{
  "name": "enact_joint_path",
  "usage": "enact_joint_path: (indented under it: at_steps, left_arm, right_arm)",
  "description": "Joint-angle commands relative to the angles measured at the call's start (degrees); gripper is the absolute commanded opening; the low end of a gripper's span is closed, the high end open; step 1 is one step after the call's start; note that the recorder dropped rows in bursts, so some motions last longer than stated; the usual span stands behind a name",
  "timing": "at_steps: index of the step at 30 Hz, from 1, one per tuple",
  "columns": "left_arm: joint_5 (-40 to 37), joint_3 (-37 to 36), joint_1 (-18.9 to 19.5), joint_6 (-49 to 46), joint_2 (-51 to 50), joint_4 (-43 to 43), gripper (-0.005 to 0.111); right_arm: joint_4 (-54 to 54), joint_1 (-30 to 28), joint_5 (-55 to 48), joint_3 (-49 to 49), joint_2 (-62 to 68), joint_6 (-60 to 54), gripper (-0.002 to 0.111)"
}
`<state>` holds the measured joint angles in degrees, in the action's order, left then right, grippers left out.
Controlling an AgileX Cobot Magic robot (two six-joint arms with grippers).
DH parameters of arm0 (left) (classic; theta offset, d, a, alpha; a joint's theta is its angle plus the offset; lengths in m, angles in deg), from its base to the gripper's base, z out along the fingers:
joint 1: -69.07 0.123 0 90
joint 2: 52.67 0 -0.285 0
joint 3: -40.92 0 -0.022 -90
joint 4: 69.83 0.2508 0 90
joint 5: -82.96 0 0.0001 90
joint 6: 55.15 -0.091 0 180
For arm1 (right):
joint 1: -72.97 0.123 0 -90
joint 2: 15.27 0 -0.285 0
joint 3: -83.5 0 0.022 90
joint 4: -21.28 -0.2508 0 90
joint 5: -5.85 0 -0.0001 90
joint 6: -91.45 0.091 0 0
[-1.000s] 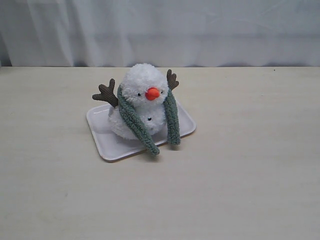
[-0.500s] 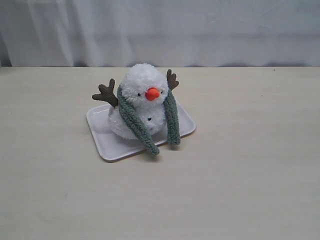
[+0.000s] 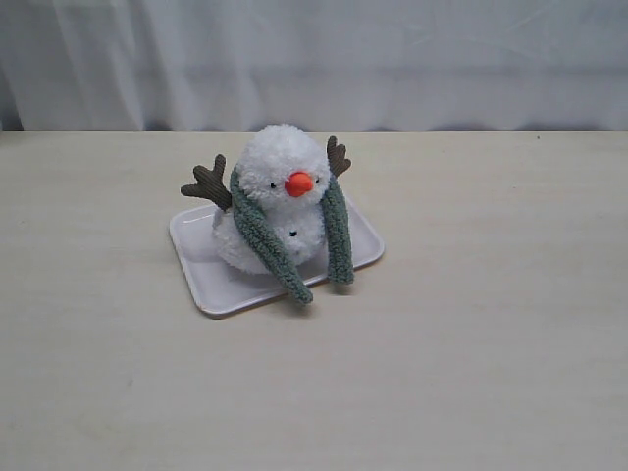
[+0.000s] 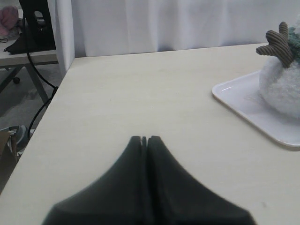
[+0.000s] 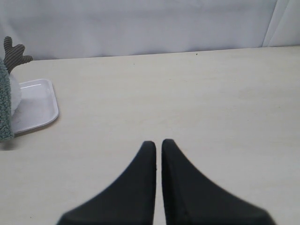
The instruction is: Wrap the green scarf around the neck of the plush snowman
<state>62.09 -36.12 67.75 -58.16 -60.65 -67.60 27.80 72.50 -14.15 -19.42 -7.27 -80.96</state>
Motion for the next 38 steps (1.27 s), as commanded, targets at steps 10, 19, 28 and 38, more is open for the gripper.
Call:
enact_joint_path:
  at_steps: [10,19,28,38]
  left_arm:
    - [0.58,-0.18,-0.1,0.2,0.2,0.04,0.0]
    - [0.58,-0.18,-0.89,0.2,0.2,0.04,0.0]
    - [0.58,-0.18,-0.89,0.2,0.2,0.04,0.0]
    - [0.58,-0.18,-0.89,0.2,0.2,0.04,0.0]
  right_arm:
    - [0.15,-0.1,0.29,0.14,-0.21,0.18,0.004]
    - [0.15,-0.1,0.29,0.14,-0.21,0.18,0.004]
    - [0.15,-0.1,0.29,0.14,-0.21,0.31,0.004]
    - [0.15,-0.1,0.29,0.14,-0.21,0.31,0.004]
